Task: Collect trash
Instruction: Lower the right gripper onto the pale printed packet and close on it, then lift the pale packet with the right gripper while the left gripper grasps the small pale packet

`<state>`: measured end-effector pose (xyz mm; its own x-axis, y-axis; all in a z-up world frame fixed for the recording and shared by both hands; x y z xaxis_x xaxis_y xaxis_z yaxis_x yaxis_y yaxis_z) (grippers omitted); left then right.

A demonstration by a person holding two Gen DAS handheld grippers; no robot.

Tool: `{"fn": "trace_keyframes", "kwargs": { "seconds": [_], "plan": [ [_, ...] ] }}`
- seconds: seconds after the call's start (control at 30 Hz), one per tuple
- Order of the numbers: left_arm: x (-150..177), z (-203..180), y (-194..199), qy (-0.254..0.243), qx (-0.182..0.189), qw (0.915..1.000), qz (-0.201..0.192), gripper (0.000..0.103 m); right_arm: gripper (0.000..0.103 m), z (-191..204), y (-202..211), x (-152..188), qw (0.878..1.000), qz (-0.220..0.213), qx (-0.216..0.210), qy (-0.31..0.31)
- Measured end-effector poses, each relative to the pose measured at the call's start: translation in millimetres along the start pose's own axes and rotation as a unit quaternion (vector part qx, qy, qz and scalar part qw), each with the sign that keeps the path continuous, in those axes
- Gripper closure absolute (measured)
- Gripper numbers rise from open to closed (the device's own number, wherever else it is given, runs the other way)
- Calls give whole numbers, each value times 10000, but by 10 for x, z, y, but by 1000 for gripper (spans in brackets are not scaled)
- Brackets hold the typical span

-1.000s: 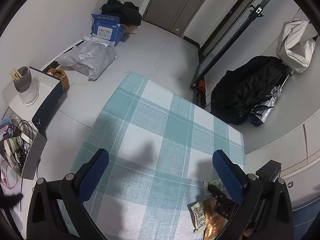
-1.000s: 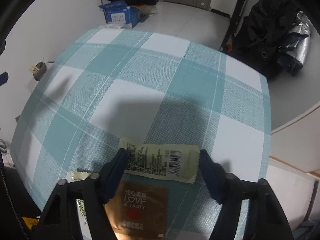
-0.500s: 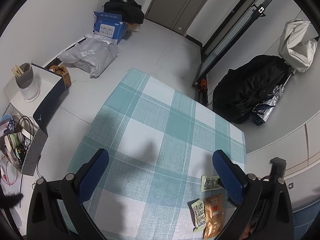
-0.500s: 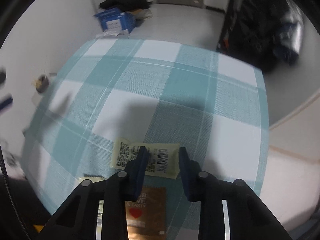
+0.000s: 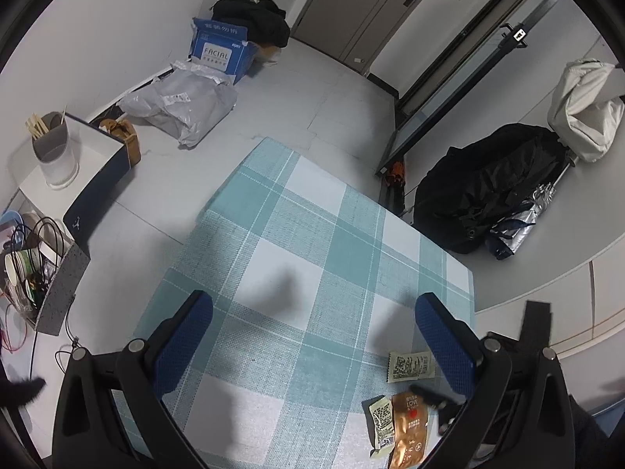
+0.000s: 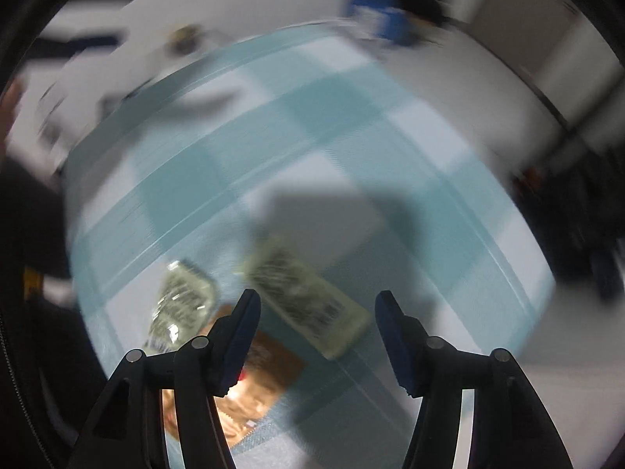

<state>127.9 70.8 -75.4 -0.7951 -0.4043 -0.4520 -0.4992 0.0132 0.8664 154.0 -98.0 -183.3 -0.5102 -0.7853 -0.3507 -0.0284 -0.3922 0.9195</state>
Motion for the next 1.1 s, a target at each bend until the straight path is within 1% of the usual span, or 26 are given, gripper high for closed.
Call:
{"fn": "trace_keyframes", "kwargs": {
  "seconds": [0.07, 0.2, 0.3, 0.37, 0.5, 0.6, 0.67, 0.73, 0.77, 0.8, 0.9, 0.97, 1.03, 1.1],
  "plan": [
    [-9, 22, -31, 57, 1, 10000, 61, 1, 39, 57, -128, -33, 9986, 308, 2, 434],
    [-29, 50, -58, 134, 26, 9998, 133, 1, 39, 76, -261, -103, 9951, 563, -5, 815],
    [-43, 29, -49, 78, 36, 9999, 79, 1, 40, 67, -295, -159, 9934, 593, -167, 968],
    [-42, 2, -24, -1, -24, 10000, -36, 1, 40, 61, -330, -187, 9924, 600, -214, 1057],
    [-34, -11, 15, -90, -120, 9997, -215, 1, 39, -34, -379, -229, 9921, 731, -470, 903],
    [-28, -12, 20, -124, -168, 9994, -270, 1, 40, 5, -398, -251, 9914, 715, -433, 1006],
    [-27, -17, 20, -158, -192, 9993, -295, 1, 51, 29, -404, -252, 9920, 660, -523, 939],
    [-21, -27, 15, -188, -204, 9991, -308, 1, 57, 77, -368, -191, 9932, 583, -525, 864],
    [-13, -35, 10, -213, -198, 9992, -291, 1, 68, 81, -363, -192, 9941, 516, -537, 787],
    [-5, -54, 3, -239, -187, 9992, -267, 1, 73, 79, -353, -201, 9949, 463, -514, 740],
    [39, -94, -5, -355, -146, 9990, -213, 1, 76, 68, -369, -230, 9966, 348, -475, 579],
    [78, -136, -14, -525, -144, 9984, -165, 1, 82, 62, -343, -193, 9975, 258, -415, 502],
    [128, -184, -16, -676, -149, 9975, -138, 1, 83, 12, -298, -181, 9989, 121, -374, 246],
    [197, -228, -38, -844, -101, 9964, -5, 1, 85, -50, -280, -167, 9994, -46, -334, 8]
  ]
}}
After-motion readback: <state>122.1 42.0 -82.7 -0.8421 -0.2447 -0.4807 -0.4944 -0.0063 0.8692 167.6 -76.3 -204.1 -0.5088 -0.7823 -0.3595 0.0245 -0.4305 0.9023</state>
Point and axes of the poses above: each gripper's, at about its wrist camera, not at the fingertips, and y roughly against the way its jaws point, z to its left, x to its underside, the point moved 2 cm from there along -y, roughly the way its jaws point, and after that the axes turned 15 degrees about -x, right-handed, at the moved point
